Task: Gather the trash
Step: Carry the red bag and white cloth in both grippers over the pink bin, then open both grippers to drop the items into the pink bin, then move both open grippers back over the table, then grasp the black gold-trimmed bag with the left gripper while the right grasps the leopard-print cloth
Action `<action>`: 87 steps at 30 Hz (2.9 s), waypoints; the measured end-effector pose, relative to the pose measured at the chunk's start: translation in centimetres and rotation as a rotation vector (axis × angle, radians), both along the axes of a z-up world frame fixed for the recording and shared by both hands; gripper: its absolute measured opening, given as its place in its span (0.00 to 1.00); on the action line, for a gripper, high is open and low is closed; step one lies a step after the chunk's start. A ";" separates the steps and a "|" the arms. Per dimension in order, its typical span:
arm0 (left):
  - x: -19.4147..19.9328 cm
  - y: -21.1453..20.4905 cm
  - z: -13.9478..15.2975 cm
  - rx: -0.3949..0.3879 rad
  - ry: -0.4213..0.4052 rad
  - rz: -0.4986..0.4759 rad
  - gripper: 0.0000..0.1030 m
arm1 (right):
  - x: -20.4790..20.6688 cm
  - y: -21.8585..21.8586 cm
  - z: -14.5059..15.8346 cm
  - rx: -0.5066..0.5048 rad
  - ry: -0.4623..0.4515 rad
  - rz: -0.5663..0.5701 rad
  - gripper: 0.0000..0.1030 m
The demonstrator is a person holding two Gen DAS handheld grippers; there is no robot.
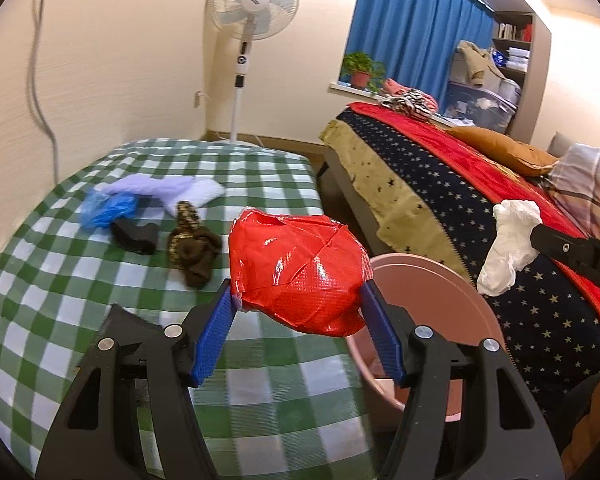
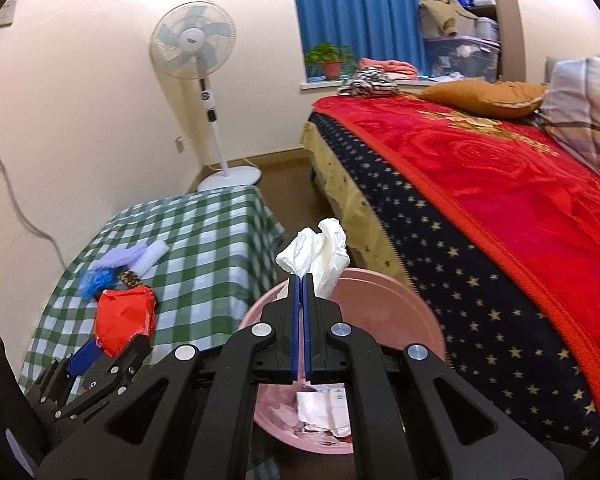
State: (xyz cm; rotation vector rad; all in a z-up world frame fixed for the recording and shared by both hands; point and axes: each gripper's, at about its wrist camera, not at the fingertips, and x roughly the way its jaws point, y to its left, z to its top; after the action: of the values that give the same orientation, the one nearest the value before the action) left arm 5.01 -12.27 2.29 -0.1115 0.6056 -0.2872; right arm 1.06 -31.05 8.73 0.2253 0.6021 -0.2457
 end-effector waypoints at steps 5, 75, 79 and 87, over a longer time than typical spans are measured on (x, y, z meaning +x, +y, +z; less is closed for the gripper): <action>-0.2 -2.2 -0.2 0.011 -0.014 -0.058 0.60 | -0.4 -1.2 -0.1 -0.005 0.010 -0.040 0.02; 1.4 11.5 -5.3 0.119 0.217 0.296 0.75 | 3.8 7.8 -3.3 0.107 -0.010 0.164 0.40; 1.8 11.6 -6.4 0.128 0.267 0.269 0.80 | 4.5 8.8 -4.0 0.123 0.003 0.188 0.40; 2.5 12.0 -7.3 0.114 0.313 0.279 0.79 | 5.7 10.3 -5.2 0.145 0.027 0.230 0.40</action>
State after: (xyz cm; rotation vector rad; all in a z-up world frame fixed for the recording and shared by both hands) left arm 7.47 -0.23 -5.00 -0.1306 0.9054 0.0378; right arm 6.74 -20.76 3.53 0.2906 0.6671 0.0176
